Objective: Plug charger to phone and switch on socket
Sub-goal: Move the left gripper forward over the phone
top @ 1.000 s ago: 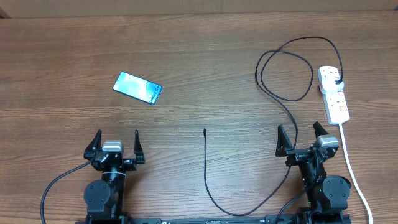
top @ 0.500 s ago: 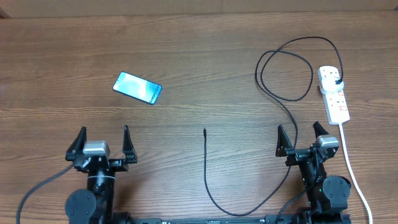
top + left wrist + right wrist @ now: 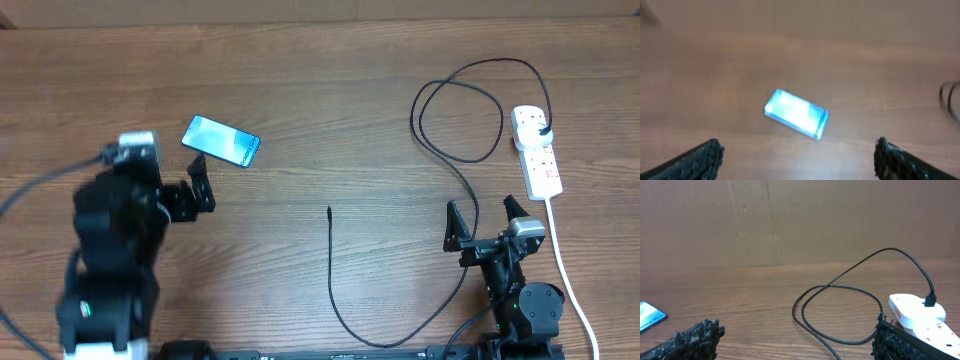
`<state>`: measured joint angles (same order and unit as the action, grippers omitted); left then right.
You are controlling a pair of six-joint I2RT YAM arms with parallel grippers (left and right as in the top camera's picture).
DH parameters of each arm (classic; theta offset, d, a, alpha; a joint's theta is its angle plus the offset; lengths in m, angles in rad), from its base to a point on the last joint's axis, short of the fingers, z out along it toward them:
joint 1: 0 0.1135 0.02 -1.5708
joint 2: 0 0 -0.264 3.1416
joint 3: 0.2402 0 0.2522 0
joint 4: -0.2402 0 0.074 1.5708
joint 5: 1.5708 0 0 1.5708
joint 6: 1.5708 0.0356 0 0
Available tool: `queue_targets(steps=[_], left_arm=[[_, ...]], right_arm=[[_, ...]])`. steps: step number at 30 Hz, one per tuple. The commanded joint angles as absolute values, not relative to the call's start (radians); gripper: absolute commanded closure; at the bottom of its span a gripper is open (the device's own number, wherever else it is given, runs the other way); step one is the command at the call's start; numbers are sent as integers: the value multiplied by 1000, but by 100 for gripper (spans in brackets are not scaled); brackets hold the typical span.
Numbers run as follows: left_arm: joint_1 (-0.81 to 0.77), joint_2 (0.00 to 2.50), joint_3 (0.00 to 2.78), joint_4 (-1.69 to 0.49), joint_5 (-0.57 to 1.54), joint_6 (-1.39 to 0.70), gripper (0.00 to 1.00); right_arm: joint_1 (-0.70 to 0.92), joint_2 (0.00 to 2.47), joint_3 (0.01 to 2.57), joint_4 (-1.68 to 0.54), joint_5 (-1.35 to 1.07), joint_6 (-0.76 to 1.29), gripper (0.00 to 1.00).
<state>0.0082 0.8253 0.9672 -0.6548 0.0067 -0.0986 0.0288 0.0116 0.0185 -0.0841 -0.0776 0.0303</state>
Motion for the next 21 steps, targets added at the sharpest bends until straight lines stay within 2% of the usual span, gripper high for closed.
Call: queue_targets(steps=[1,5,17,19,21], left_arm=[[7,1017,1166,-799,8,-112,0],[7,1175,1230,-840,29,-113,0],[7,1458,1230,-873,275,-115,0],[7,1477,1230,-869,313,-178,0],[6,1487,1232,-868,265,-281,0]], right_arm=[[35,3,8,-81,-68,38,0],[35,3,8,-81,-68,38,0],[35,3,8,-81,-68,38,0],[35,3,8,-81,-68,38,0],[35,3,8,-81,-68,38,0]])
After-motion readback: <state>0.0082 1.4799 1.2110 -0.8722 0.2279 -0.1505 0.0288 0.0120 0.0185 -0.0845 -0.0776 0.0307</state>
